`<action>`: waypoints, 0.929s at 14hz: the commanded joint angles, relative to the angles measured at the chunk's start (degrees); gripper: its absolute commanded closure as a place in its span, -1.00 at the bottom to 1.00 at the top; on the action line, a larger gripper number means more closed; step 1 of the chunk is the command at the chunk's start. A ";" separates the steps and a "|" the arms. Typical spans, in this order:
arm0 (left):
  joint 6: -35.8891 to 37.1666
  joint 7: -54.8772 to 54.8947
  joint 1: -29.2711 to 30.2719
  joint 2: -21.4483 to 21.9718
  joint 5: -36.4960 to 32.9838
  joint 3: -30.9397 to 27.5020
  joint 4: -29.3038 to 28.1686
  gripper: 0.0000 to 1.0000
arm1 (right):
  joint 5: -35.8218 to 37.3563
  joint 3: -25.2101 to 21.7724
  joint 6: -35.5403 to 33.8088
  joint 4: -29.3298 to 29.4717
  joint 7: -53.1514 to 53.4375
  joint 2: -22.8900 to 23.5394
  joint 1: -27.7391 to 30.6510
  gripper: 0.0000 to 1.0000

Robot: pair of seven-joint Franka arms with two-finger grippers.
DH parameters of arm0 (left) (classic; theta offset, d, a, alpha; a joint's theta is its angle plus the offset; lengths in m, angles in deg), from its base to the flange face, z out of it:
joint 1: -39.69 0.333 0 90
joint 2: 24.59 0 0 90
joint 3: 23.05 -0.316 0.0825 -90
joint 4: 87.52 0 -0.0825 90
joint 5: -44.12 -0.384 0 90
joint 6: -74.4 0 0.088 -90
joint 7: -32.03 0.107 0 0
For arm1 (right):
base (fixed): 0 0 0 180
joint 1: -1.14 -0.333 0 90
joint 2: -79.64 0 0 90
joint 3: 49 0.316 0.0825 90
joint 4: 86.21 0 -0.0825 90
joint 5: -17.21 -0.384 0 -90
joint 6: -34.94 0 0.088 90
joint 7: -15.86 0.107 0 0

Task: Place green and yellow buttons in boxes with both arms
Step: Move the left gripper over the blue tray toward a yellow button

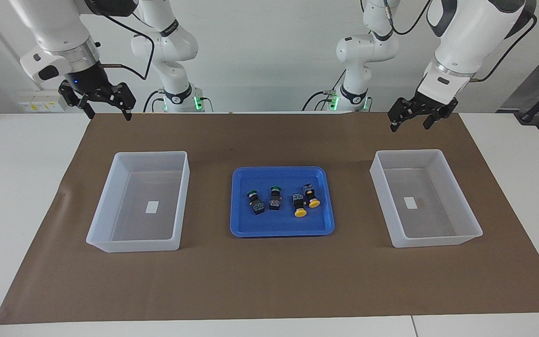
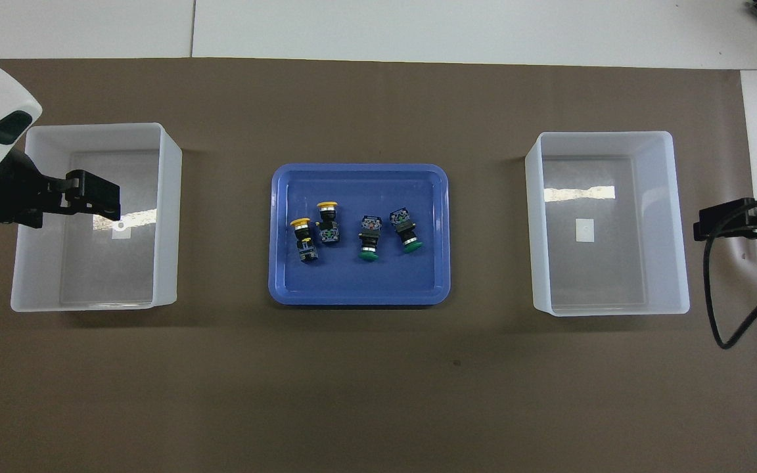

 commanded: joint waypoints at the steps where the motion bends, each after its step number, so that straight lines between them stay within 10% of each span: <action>1: -1.21 0.76 -0.14 1.50 0.89 -0.34 -1.68 -1.00 | 0.21 0.38 -0.43 -0.80 -1.62 -0.90 0.65 -1.00; 13: -37.57 -11.89 -10.07 -0.34 2.47 0.10 -24.60 -1.00 | 0.21 0.38 -0.43 -0.80 -1.62 -0.90 0.56 -1.00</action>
